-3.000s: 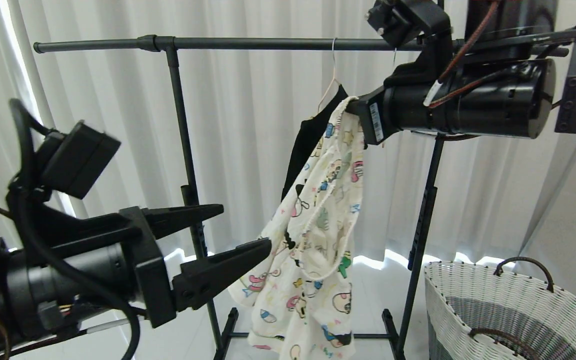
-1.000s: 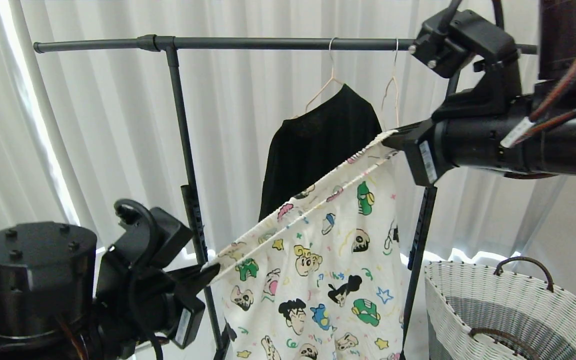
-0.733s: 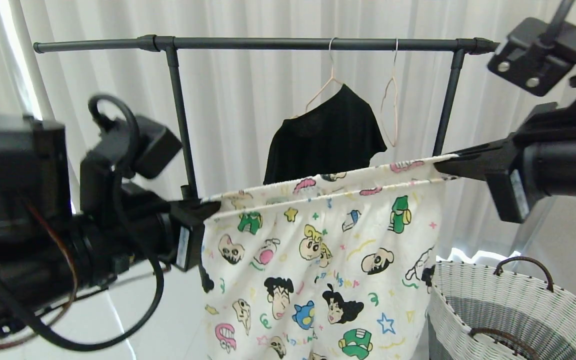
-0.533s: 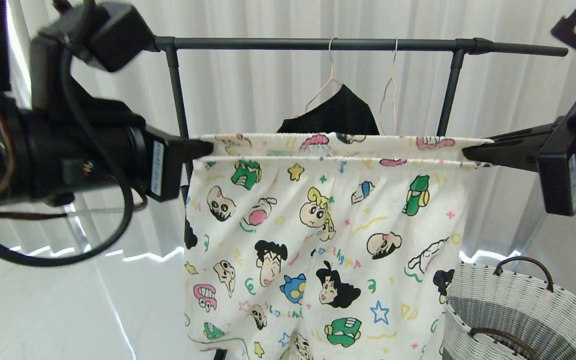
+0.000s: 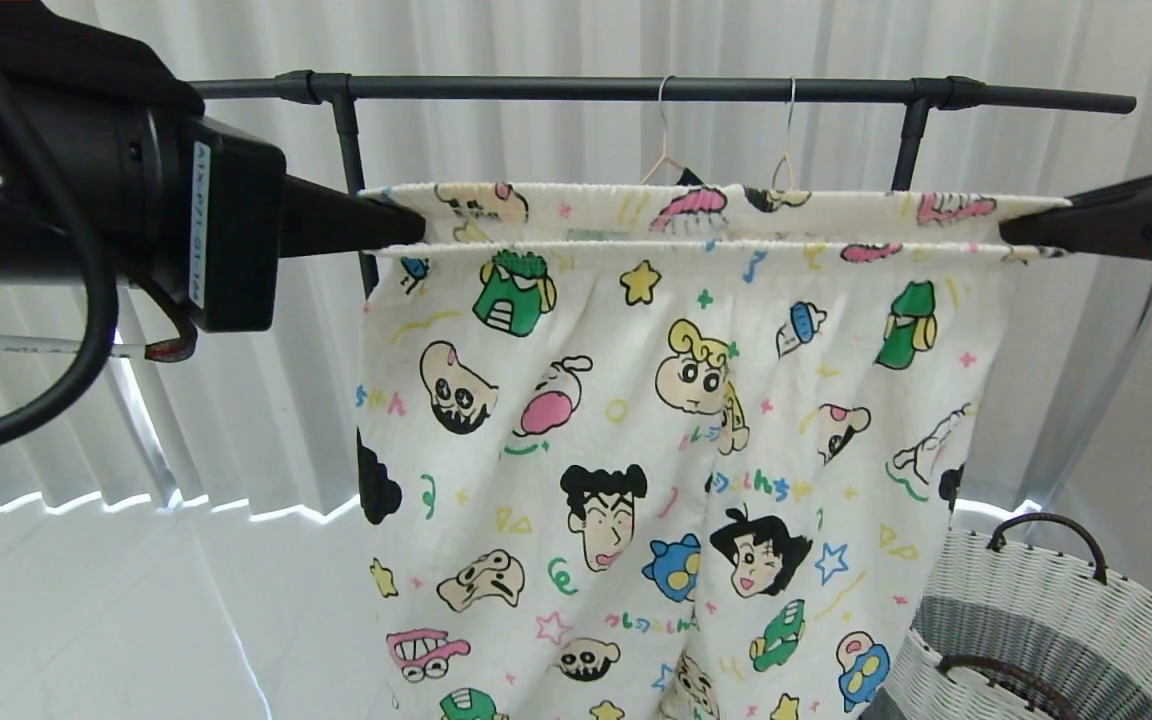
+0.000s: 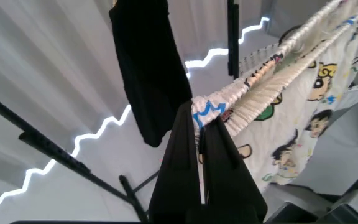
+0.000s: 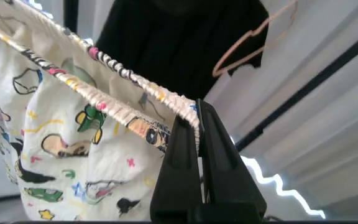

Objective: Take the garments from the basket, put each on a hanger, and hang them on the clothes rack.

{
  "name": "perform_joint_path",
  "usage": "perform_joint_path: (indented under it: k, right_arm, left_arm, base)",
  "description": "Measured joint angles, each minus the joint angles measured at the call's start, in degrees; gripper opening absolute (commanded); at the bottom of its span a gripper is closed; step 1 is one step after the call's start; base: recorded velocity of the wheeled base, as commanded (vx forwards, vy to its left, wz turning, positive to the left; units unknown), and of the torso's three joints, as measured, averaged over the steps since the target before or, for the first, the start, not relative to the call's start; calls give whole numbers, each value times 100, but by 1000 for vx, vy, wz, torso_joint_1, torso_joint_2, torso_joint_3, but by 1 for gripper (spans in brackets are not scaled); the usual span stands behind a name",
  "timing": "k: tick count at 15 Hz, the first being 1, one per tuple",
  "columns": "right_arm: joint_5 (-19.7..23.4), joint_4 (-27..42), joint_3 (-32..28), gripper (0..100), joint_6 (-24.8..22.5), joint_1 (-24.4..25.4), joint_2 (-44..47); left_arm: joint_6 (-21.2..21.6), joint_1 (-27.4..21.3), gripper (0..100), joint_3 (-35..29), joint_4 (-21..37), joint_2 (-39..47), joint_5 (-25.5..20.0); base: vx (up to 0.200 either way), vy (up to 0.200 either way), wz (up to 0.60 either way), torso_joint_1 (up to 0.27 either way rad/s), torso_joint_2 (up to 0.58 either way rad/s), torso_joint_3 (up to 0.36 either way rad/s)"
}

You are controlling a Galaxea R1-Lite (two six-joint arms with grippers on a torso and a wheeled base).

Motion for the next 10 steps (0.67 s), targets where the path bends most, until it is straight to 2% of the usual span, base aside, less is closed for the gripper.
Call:
perform_joint_path:
  k: [2, 5, 7, 10]
  right_arm:
    - [11, 759, -59, 0, 150, -83, -269]
    - [102, 1371, -68, 0, 374, 118, -716]
    - [124, 1435, -50, 0, 569, 640, -874]
    - [134, 1449, -35, 0, 851, 1373, -896]
  left_arm:
    - [71, -46, 0, 17, -71, 30, 30]
    - [95, -116, 0, -99, -801, 261, 50]
    - [123, -184, 0, -162, -1282, 516, 121]
    - [95, -422, 0, -218, -1412, 774, 132]
  base:
    - [0, 0, 0, 0, 0, 0]
    - [0, 0, 0, 0, 0, 0]
    - [0, 0, 0, 0, 0, 0]
    - [0, 0, 0, 0, 0, 0]
